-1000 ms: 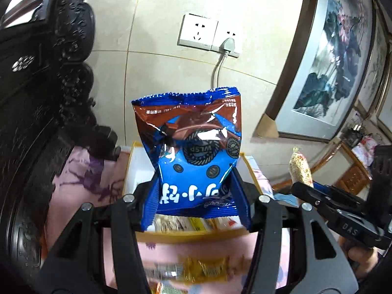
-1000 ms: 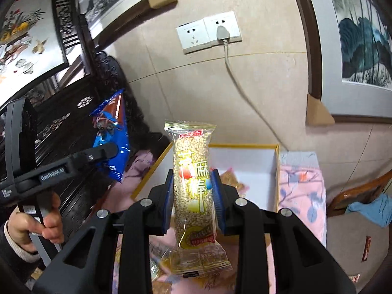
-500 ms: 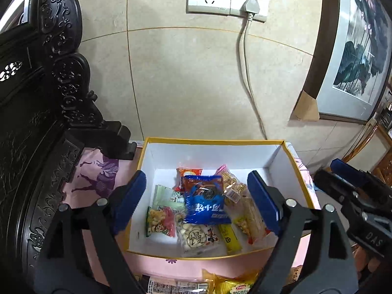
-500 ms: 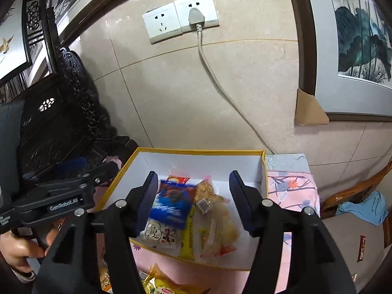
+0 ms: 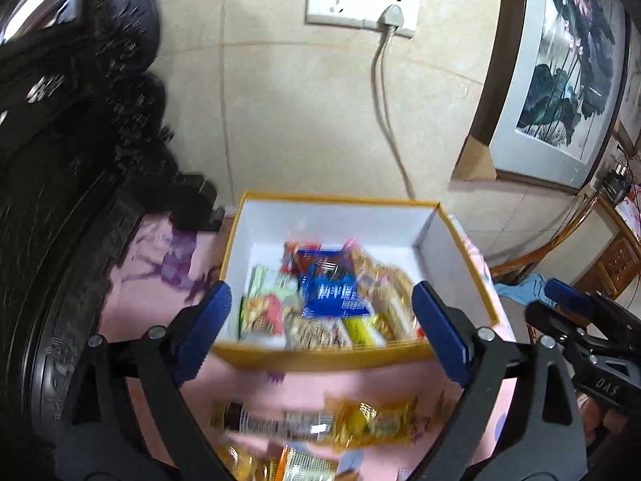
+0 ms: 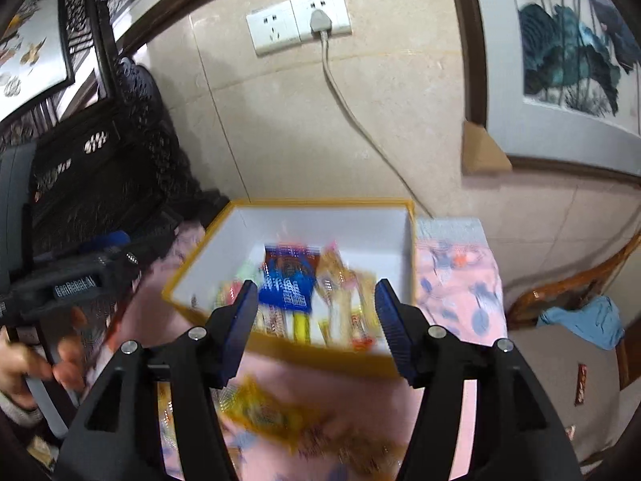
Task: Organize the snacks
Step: 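Lower the left gripper to the pile while the right grasps the brown peanut bag, then grasp the yellow soft-bread bag with the left gripper, then carry the bread bag and peanut bag over the yellow box and release both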
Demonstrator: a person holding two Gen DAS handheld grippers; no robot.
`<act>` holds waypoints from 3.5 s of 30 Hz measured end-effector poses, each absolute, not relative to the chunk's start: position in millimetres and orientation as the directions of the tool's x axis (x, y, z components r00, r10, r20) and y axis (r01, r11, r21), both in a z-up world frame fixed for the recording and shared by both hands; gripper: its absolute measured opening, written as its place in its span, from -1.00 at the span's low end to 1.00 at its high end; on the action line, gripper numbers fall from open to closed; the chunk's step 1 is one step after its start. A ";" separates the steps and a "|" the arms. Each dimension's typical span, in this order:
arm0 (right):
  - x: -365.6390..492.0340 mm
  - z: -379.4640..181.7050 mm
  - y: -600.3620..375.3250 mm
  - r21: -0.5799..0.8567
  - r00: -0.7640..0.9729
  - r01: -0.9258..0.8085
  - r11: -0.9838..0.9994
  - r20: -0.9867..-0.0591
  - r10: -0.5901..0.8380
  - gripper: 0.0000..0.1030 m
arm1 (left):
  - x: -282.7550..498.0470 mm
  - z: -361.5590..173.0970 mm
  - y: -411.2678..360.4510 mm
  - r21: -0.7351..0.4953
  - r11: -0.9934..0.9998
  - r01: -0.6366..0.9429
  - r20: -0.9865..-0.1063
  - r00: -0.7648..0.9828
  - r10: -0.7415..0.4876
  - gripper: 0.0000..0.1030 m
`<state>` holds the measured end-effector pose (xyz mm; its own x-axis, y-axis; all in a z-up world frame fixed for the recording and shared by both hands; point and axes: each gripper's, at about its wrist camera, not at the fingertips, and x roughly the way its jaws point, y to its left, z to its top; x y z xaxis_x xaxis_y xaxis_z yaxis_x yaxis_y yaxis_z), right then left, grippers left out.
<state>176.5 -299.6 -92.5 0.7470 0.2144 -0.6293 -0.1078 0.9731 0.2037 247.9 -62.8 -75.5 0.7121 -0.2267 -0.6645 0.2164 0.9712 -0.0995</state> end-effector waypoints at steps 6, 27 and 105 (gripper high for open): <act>121.8 -150.5 -311.6 0.206 0.636 -0.053 0.977 -0.748 0.192 0.19 | 199.9 -109.6 -25.5 -0.152 0.973 0.175 -0.711 0.664 -0.230 0.81; 175.8 -272.6 -273.5 -0.122 0.392 -0.591 0.797 -0.907 0.152 0.25 | 130.8 -161.6 52.5 -0.142 0.990 0.007 -0.824 0.553 -0.122 0.81; 147.4 -62.9 -279.2 0.237 0.802 -0.221 0.946 -0.508 0.314 -0.27 | 205.6 -37.1 -26.5 -0.262 0.906 0.333 -0.540 0.727 -0.423 0.18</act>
